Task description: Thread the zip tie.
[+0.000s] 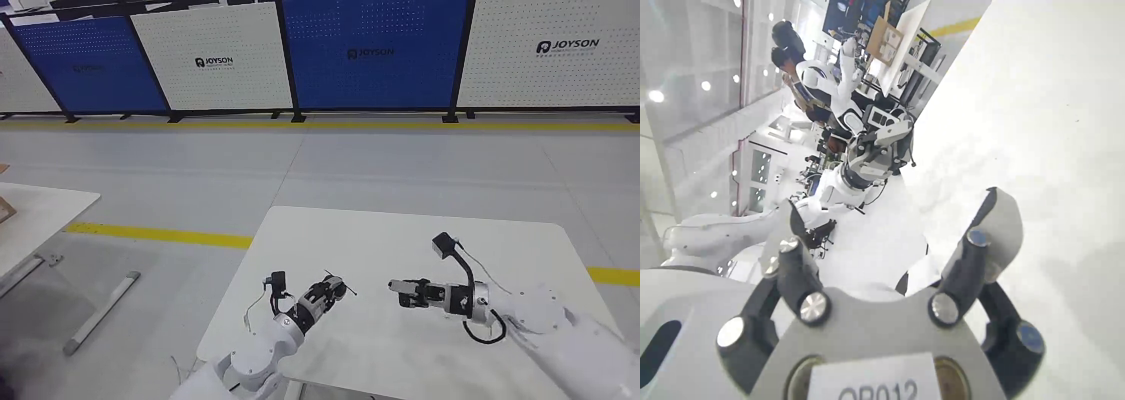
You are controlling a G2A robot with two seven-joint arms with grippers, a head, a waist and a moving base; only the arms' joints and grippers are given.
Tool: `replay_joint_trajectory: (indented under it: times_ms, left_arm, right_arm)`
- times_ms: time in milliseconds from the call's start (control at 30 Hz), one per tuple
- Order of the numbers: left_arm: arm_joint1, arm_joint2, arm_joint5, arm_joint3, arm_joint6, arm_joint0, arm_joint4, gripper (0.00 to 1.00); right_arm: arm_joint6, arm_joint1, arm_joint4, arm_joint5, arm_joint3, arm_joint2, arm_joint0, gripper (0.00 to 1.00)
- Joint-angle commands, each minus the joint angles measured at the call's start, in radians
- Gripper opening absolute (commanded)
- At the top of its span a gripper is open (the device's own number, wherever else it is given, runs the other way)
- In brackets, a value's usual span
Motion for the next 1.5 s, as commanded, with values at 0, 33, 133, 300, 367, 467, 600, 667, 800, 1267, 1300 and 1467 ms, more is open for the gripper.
replay_joint_trajectory:
  times_ms: [0, 33, 133, 300, 367, 467, 600, 667, 800, 1267, 1300, 1467]
  left_arm:
    - [0.000, 0.000, 0.000, 0.000, 0.000, 0.000, 0.000, 0.00]
    - [0.000, 0.000, 0.000, 0.000, 0.000, 0.000, 0.000, 0.00]
    - [0.000, 0.000, 0.000, 0.000, 0.000, 0.000, 0.000, 0.00]
    - [0.000, 0.000, 0.000, 0.000, 0.000, 0.000, 0.000, 0.00]
    - [0.000, 0.000, 0.000, 0.000, 0.000, 0.000, 0.000, 0.00]
    - [0.000, 0.000, 0.000, 0.000, 0.000, 0.000, 0.000, 0.00]
    - [0.000, 0.000, 0.000, 0.000, 0.000, 0.000, 0.000, 0.00]
    - [0.000, 0.000, 0.000, 0.000, 0.000, 0.000, 0.000, 0.00]
    - [-0.002, 0.004, 0.001, 0.001, 0.002, 0.000, 0.003, 0.00]
    - [-0.037, 0.078, 0.005, -0.017, 0.135, -0.025, 0.022, 0.00]
    - [-0.037, 0.078, 0.005, -0.017, 0.135, -0.025, 0.022, 0.00]
    - [-0.037, 0.078, 0.005, -0.017, 0.135, -0.025, 0.022, 0.00]
  right_arm:
    - [0.000, 0.000, 0.000, 0.000, 0.000, 0.000, 0.000, 1.00]
    - [-0.002, -0.001, 0.006, 0.010, 0.001, -0.001, -0.007, 1.00]
    - [0.065, -0.013, 0.049, 0.036, 0.033, -0.001, -0.010, 1.00]
    - [0.109, -0.059, 0.106, 0.041, 0.150, -0.018, 0.007, 1.00]
    - [0.142, -0.078, 0.110, 0.107, 0.184, -0.039, 0.020, 1.00]
    - [0.153, -0.082, 0.115, 0.121, 0.188, -0.042, 0.024, 1.00]
    - [0.153, -0.082, 0.115, 0.121, 0.188, -0.042, 0.024, 1.00]
    - [0.153, -0.082, 0.115, 0.121, 0.188, -0.042, 0.024, 1.00]
    - [0.153, -0.082, 0.115, 0.121, 0.188, -0.042, 0.024, 1.00]
    - [0.153, -0.082, 0.115, 0.121, 0.188, -0.042, 0.024, 1.00]
    - [0.153, -0.082, 0.115, 0.121, 0.188, -0.042, 0.024, 1.00]
    - [0.153, -0.082, 0.115, 0.121, 0.188, -0.042, 0.024, 1.00]
